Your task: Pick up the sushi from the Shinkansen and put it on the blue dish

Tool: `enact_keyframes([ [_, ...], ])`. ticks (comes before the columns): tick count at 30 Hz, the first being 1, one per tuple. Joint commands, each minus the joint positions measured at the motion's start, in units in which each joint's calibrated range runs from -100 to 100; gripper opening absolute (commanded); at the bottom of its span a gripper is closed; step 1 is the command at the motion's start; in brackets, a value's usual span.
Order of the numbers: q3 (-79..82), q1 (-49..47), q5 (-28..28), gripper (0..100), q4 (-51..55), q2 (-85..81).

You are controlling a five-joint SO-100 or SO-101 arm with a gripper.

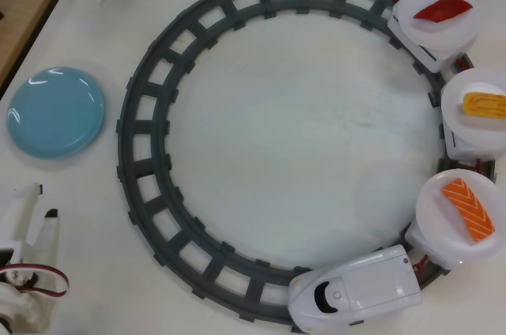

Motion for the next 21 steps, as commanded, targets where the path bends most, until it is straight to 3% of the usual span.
enact_keyframes([
  [1,-0.34,-0.13,-0.20,17,-0.28,-0.15],
  [21,-0.52,-0.13,-0.05,17,0.40,-0.15],
])
